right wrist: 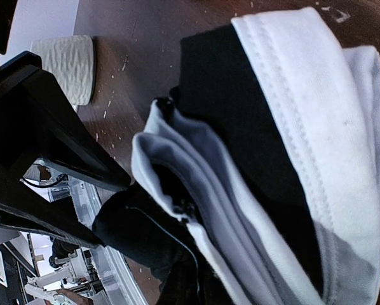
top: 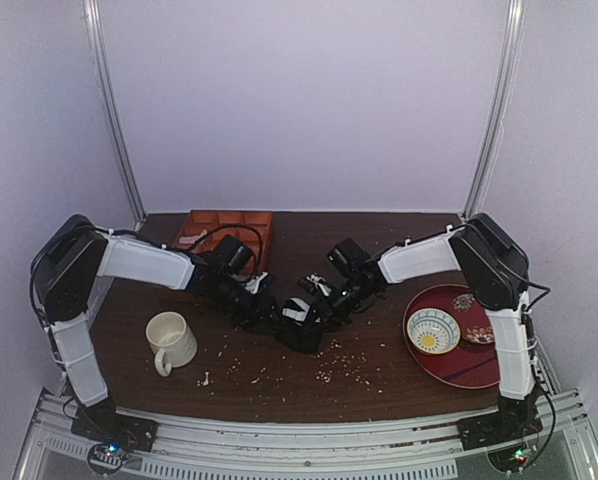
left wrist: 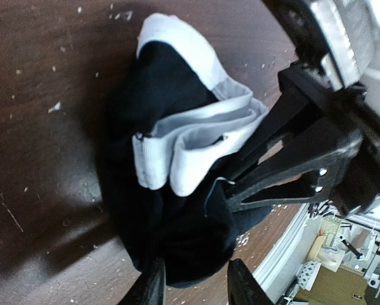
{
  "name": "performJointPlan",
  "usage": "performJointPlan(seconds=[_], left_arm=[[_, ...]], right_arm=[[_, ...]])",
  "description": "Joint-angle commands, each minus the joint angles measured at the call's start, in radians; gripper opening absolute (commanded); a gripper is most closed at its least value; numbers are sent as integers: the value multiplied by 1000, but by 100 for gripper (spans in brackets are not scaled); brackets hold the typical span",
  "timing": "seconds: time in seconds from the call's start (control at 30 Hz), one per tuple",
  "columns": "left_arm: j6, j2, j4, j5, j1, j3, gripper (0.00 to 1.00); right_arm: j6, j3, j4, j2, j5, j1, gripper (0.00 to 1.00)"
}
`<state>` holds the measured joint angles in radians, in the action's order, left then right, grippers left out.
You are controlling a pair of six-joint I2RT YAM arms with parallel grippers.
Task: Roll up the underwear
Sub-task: Roll the underwear at the center of the board.
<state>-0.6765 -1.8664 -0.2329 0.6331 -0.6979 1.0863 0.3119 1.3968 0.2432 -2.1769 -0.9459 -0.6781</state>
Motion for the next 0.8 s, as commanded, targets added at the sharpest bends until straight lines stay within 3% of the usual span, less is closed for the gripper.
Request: performJointPlan(seconds=[0.0, 0.3, 0.53, 0.63, 0.77], left_arm=[[67, 29, 75, 0, -12, -28, 46], [116, 31, 139, -10, -31, -53, 47], [165, -11, 83, -29, -37, -24, 46], [167, -21, 77, -38, -37, -25, 36], [131, -30, 75, -46, -38, -36, 3]], right_arm=[[-34, 33, 87, -41, 41, -17, 0], [-57, 85, 146, -54, 48, -30, 0], [-64, 90, 155, -52, 51, -37, 0], [-69, 93, 164, -52, 56, -41, 0], [-95, 106, 190, -51, 80, -49, 0]])
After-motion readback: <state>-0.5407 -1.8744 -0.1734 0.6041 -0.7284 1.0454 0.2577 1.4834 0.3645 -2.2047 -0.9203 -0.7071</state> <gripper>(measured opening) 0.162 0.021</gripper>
